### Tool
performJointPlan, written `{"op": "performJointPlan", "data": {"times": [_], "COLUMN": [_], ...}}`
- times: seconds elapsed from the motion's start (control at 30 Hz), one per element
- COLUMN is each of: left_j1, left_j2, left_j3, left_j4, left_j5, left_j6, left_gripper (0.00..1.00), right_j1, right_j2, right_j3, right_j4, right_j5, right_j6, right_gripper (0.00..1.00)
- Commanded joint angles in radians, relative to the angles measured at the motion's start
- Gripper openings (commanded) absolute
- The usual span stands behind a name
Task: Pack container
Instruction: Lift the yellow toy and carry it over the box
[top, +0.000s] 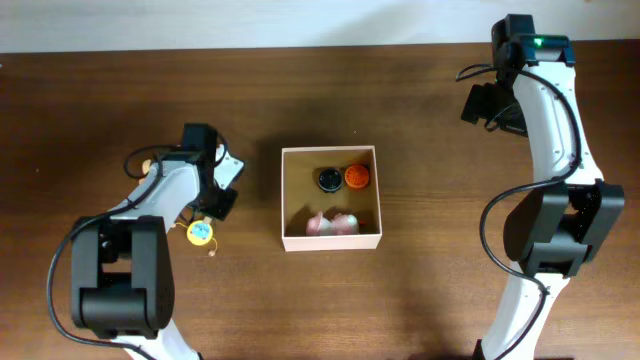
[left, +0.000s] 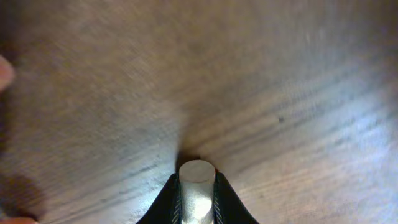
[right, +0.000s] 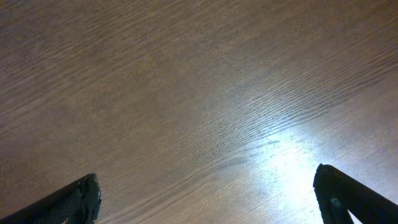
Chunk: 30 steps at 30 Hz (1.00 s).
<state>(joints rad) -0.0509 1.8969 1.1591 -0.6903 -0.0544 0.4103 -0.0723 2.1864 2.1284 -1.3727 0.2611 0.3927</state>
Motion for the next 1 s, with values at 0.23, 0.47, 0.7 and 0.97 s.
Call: {"op": "performJointPlan", "data": {"times": [0.23, 0.47, 0.7, 0.97], "left_j1": [-0.005, -0.006, -0.022, -0.071], "left_j2": [0.019, 0.019, 0.019, 0.019], "left_j3": [0.164, 0.235, 0.349, 0.574], "left_j4": [0.01, 0.01, -0.05, -0.18], "left_j5": [0.026, 0.027, 0.074, 0.074], "left_j6": [-0.247, -0.363, -0.37, -0.37], "left_gripper": [0.02, 0.02, 0.02, 0.02], "right_j1": [0.0, 0.0, 0.0, 0.0], "right_j2": [-0.003, -0.003, -0.003, -0.003], "right_j3": [0.002, 0.002, 0.002, 0.002], "right_j4": [0.0, 0.0, 0.0, 0.0], "right_j5": [0.002, 0.002, 0.002, 0.002], "right_j6": [0.013, 0.013, 0.013, 0.013], "right_gripper": [0.99, 0.99, 0.99, 0.99]}}
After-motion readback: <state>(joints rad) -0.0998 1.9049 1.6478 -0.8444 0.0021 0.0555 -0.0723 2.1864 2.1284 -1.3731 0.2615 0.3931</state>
